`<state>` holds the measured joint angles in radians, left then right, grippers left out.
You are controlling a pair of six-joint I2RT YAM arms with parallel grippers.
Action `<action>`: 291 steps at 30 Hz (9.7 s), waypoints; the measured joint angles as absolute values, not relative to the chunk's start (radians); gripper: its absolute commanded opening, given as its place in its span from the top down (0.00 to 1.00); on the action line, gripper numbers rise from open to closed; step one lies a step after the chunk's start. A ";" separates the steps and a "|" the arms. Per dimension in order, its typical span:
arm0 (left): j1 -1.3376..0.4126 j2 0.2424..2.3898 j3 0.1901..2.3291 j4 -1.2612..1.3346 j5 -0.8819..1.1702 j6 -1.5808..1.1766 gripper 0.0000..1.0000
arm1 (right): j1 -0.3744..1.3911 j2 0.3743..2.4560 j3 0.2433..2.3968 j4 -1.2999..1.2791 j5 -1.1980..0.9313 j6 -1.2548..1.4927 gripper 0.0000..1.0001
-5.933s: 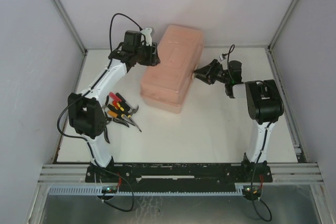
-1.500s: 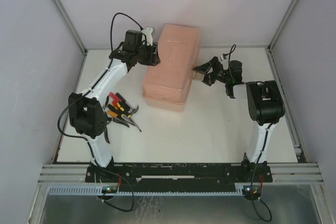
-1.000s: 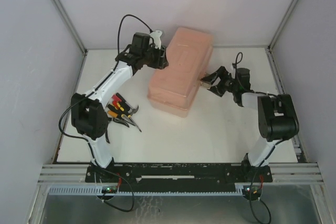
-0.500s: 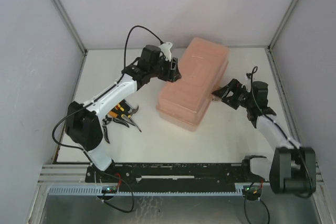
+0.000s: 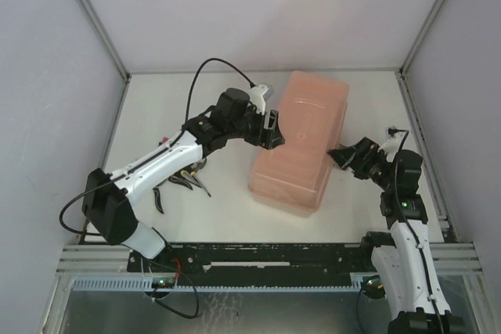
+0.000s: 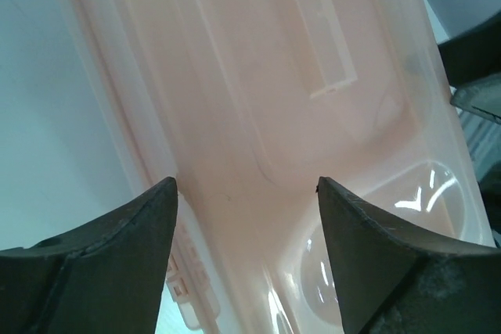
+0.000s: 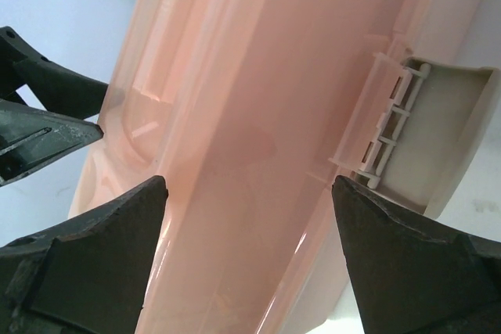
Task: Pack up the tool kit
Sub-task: Open the toolbox at the center of the board.
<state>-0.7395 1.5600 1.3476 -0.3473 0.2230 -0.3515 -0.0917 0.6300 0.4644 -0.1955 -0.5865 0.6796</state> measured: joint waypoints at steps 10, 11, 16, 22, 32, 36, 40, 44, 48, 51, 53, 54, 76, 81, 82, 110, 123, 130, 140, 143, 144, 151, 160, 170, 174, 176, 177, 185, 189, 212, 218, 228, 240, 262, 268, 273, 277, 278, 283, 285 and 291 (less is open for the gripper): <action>-0.757 1.369 1.268 -0.386 0.220 -0.365 0.03 | -0.092 0.538 0.422 -0.241 -0.698 0.722 0.12; -0.751 1.347 1.252 -0.379 0.215 -0.369 0.01 | -0.092 0.530 0.421 -0.252 -0.700 0.725 0.12; -0.683 1.231 1.130 -0.326 0.214 -0.411 0.00 | -0.092 0.524 0.418 -0.264 -0.719 0.746 0.12; -0.539 1.193 1.010 -0.221 0.305 -0.492 0.00 | -0.091 0.523 0.412 -0.272 -0.717 0.792 0.14; -0.447 1.302 0.865 -0.002 0.508 -0.668 0.20 | -0.091 0.455 0.371 -0.285 -0.683 0.875 0.15; -0.447 1.322 0.854 0.078 0.557 -0.718 0.18 | -0.092 0.407 0.322 -0.234 -0.691 0.917 0.10; -0.447 1.322 0.847 0.128 0.589 -0.750 0.15 | -0.098 0.380 0.233 -0.096 -0.731 0.997 0.06; -0.447 1.312 0.847 0.154 0.609 -0.759 0.14 | -0.099 0.380 0.154 0.056 -0.767 1.099 0.02; -0.447 1.296 0.847 0.159 0.625 -0.758 0.14 | -0.105 0.387 0.132 0.109 -0.776 1.127 0.00; -0.453 1.295 0.849 0.151 0.632 -0.748 0.14 | -0.109 0.469 0.130 0.195 -0.817 1.143 0.01; -0.461 1.295 0.853 0.130 0.633 -0.733 0.15 | -0.109 0.555 0.130 0.279 -0.861 1.149 0.01; -0.465 1.296 0.856 0.115 0.633 -0.724 0.15 | -0.109 0.601 0.134 0.318 -0.883 1.150 0.01; -0.535 1.342 0.949 -0.073 0.597 -0.572 0.15 | -0.203 0.648 0.051 0.275 -0.985 1.095 0.00; -0.545 1.349 0.951 -0.074 0.598 -0.572 0.15 | -0.181 0.672 0.019 0.440 -1.003 1.193 0.00; -0.548 1.350 0.951 -0.074 0.598 -0.571 0.15 | -0.167 0.685 0.019 0.479 -1.005 1.208 0.00; -0.546 1.353 0.967 -0.073 0.522 -0.548 0.18 | -0.049 0.867 0.014 0.905 -0.978 1.415 0.00; -0.546 1.343 0.979 -0.069 0.505 -0.548 0.24 | -0.036 0.763 0.014 0.912 -0.958 1.433 0.00; -0.529 1.326 0.977 -0.039 0.467 -0.573 0.34 | 0.035 0.726 0.060 0.842 -0.918 1.370 0.00; -0.459 1.325 0.889 0.164 0.478 -0.709 0.38 | 0.104 0.701 0.165 0.712 -0.864 1.279 0.00; -0.449 1.325 0.868 0.207 0.478 -0.744 0.38 | 0.122 0.706 0.188 0.686 -0.856 1.263 0.00; -0.445 1.325 0.861 0.219 0.477 -0.753 0.38 | 0.128 0.709 0.197 0.678 -0.853 1.256 0.00; -0.402 1.325 0.826 0.293 0.475 -0.813 0.39 | 0.168 0.713 0.326 0.544 -0.838 1.160 0.00; -0.379 1.326 0.798 0.345 0.474 -0.830 0.39 | 0.204 0.799 0.410 0.516 -0.838 1.129 0.00; -0.324 1.329 0.780 0.402 0.480 -0.828 0.37 | 0.286 0.872 0.587 0.407 -0.808 1.038 0.00; -0.311 1.336 0.780 0.435 0.500 -0.830 0.37 | 0.331 0.917 0.662 0.354 -0.775 0.992 0.00; -0.300 1.340 0.780 0.448 0.506 -0.830 0.36 | 0.355 0.942 0.708 0.311 -0.752 0.963 0.00; -0.295 1.341 0.780 0.450 0.507 -0.830 0.36 | 0.366 0.953 0.730 0.295 -0.741 0.949 0.00; -0.244 1.362 0.768 0.466 0.516 -0.829 0.34 | 0.468 1.074 0.942 0.140 -0.634 0.830 0.00; -0.226 1.396 0.759 0.459 0.543 -0.827 0.33 | 0.511 1.140 1.028 0.113 -0.591 0.792 0.01; -0.160 1.508 0.725 0.374 0.686 -0.800 0.33 | 0.601 1.201 1.306 -0.269 -0.256 0.525 0.00; -0.144 1.510 0.703 0.312 0.616 -0.762 0.32 | 0.460 0.992 1.275 -0.493 0.019 0.479 0.01; -0.134 1.609 0.750 0.199 0.597 -0.707 0.33 | 0.188 0.779 0.815 -0.756 0.143 0.559 0.10; -0.144 1.743 0.976 0.093 0.593 -0.652 0.34 | 0.168 0.873 0.715 -0.780 0.146 0.617 0.53; -0.226 1.988 1.336 -0.017 0.571 -0.694 0.33 | 0.155 0.944 0.630 -0.641 0.147 0.640 1.00; -0.244 2.041 1.494 -0.074 0.540 -0.697 0.24 | 0.065 0.976 0.613 -0.533 0.091 0.647 1.00; -0.212 2.020 1.462 -0.094 0.482 -0.695 0.19 | 0.028 0.991 0.605 -0.478 0.060 0.646 1.00; -0.159 1.931 1.364 -0.139 0.428 -0.682 0.18 | 0.019 0.973 0.594 -0.474 0.062 0.646 1.00; -0.135 1.910 1.354 -0.146 0.422 -0.677 0.18 | 0.018 0.968 0.592 -0.475 0.063 0.646 1.00; -0.107 1.774 1.311 -0.161 0.384 -0.647 0.18 | 0.013 0.953 0.583 -0.481 0.054 0.652 1.00; -0.109 1.721 1.288 -0.161 0.372 -0.639 0.18 | 0.015 0.952 0.580 -0.471 0.043 0.649 1.00; -0.109 1.555 1.171 -0.195 0.316 -0.609 0.14 | 0.006 0.951 0.578 -0.463 0.010 0.633 1.00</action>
